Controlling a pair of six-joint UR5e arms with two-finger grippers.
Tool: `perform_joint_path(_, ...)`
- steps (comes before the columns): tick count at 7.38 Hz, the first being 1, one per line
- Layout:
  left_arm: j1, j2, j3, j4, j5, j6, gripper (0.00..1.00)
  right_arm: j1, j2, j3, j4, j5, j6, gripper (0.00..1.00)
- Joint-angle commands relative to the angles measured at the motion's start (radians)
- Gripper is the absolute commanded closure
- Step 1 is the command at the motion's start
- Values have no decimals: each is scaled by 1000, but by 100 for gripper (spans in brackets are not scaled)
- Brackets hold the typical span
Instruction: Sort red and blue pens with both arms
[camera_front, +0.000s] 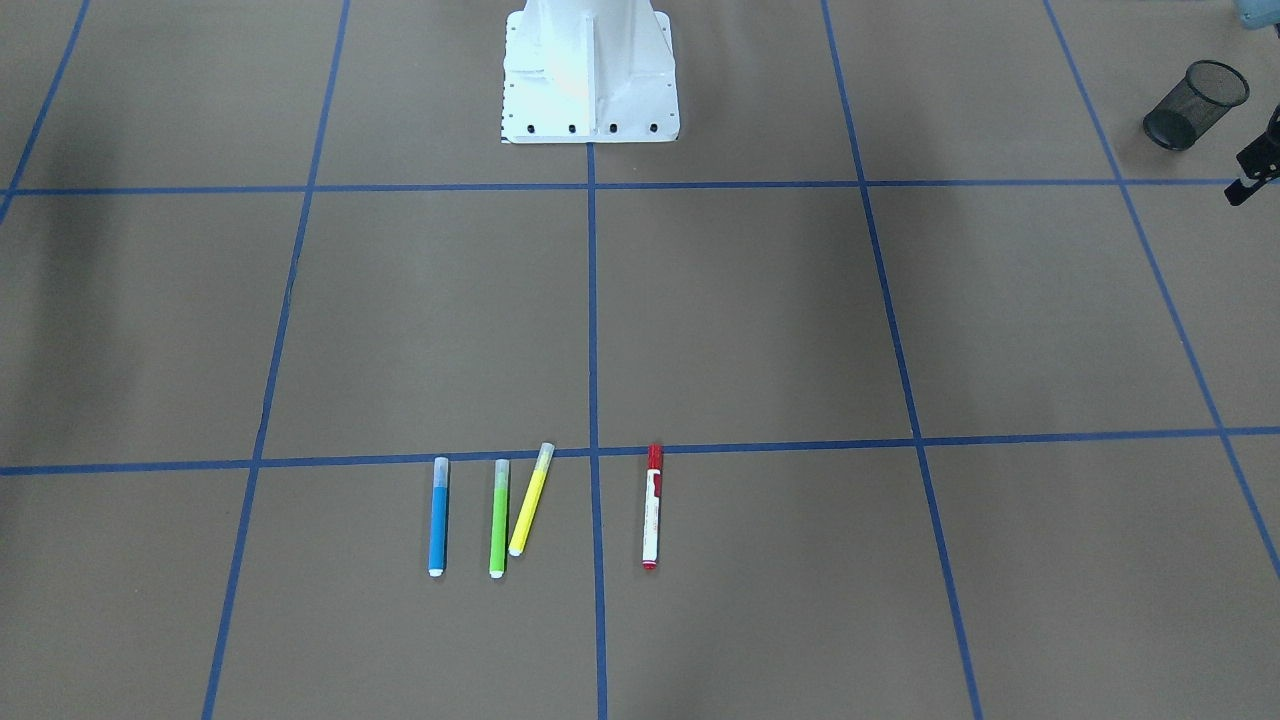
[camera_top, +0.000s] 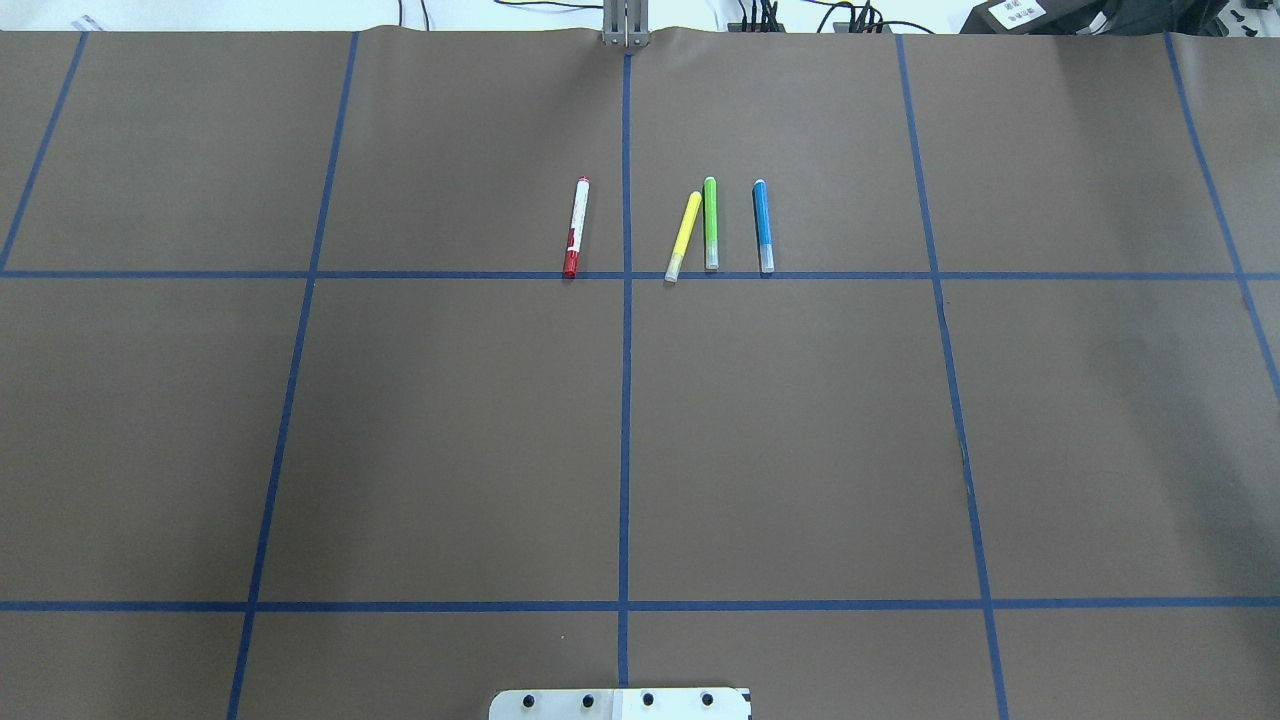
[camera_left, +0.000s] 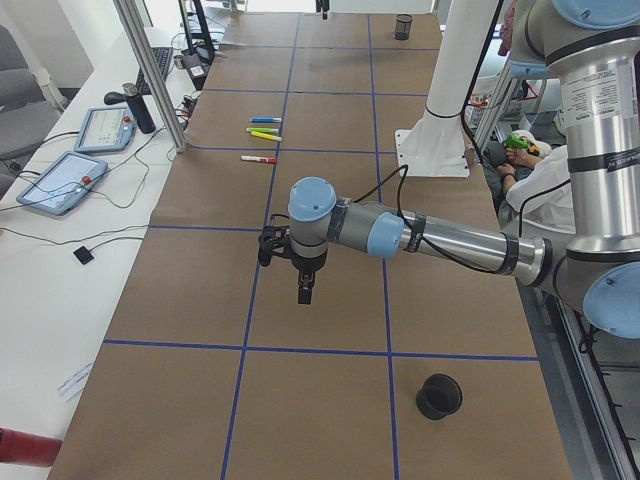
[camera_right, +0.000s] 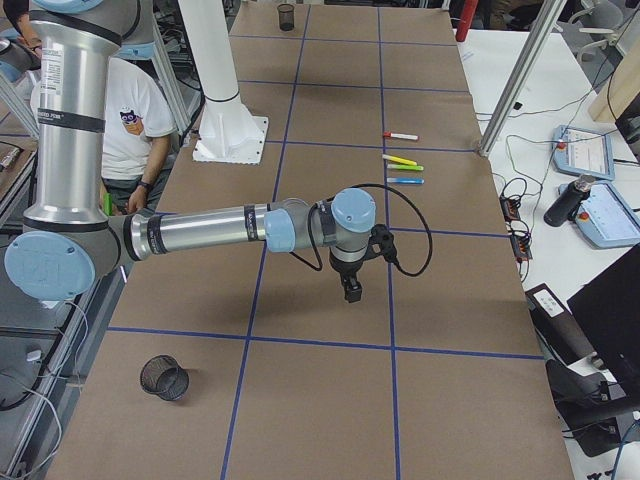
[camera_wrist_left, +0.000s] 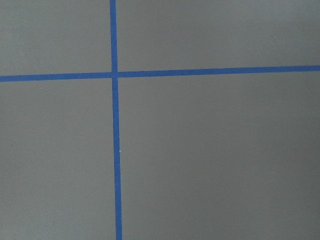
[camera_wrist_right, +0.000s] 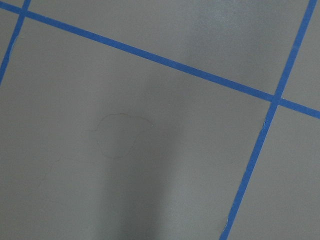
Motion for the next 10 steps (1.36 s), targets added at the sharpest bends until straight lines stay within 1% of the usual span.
perform_joint_path(1, 1, -6, -4, -7, -32, -20, 0, -12, 26, 0, 2, 1, 91, 0)
perform_joint_path(2, 7, -47, -7, -7, -52, -63, 0, -18, 49, 2, 2, 4, 98, 0)
perform_joint_path(4, 87, -100, -15, -28, -66, -150, 0, -44, 83, 0, 1, 3, 104, 0)
perform_joint_path(5, 166, -123, -15, -83, -66, -209, 0, -47, 97, 2, 1, 7, 108, 0)
perform_joint_path(6, 265, -197, -7, -104, -57, -352, 0, -52, 103, 6, 1, 19, 157, 0)
perform_joint_path(7, 315, -271, 5, -105, -28, -438, 0, -67, 105, 7, 2, 18, 182, 0)
perform_joint_path(8, 370, -343, 8, -99, 24, -482, 0, -70, 118, 5, 1, 18, 185, 0)
perform_joint_path(9, 457, -392, 11, -102, 90, -566, 1, -80, 128, 5, 1, 18, 200, 0)
perform_joint_path(10, 524, -473, 28, -94, 173, -653, 1, -107, 154, 3, 1, 18, 241, 0)
